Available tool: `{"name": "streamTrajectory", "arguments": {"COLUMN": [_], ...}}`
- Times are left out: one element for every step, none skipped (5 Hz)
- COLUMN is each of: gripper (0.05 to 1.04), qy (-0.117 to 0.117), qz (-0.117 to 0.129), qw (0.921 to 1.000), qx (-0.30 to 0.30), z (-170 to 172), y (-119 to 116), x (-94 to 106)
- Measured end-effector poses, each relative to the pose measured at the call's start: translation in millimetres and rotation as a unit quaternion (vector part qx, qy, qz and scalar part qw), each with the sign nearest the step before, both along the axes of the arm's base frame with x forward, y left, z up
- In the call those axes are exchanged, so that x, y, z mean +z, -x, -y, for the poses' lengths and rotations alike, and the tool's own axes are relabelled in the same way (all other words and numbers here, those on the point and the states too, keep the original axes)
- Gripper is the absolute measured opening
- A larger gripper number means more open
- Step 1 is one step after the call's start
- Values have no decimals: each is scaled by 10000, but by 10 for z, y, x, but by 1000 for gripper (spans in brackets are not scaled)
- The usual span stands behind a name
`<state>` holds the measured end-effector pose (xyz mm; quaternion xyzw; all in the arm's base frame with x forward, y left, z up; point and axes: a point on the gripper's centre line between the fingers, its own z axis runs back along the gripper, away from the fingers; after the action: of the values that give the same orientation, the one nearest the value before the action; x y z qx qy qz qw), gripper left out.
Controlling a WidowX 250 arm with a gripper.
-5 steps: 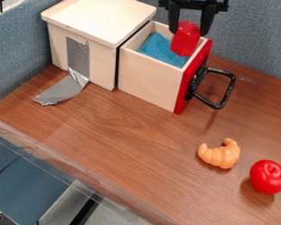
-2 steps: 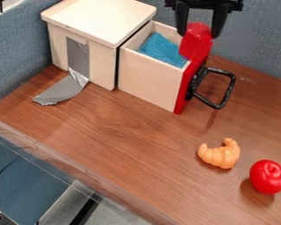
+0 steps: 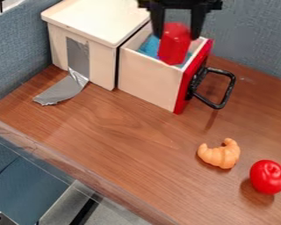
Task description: Taken something out of the drawer and put it on the left of the tabel
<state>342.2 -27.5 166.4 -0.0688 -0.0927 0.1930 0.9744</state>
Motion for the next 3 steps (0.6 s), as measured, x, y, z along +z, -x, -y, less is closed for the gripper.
{"name": "streamTrajectory", "arguments": {"gripper": [708,709,709], "qy": [-70,-132,-165], "qz": [-111,-330,-554], "qw": [9999,9994,9983], "qx": [46,0,64], "z": [-71,-142,-249], "y": [196,311,359], "x": [-86,-297,-502]}}
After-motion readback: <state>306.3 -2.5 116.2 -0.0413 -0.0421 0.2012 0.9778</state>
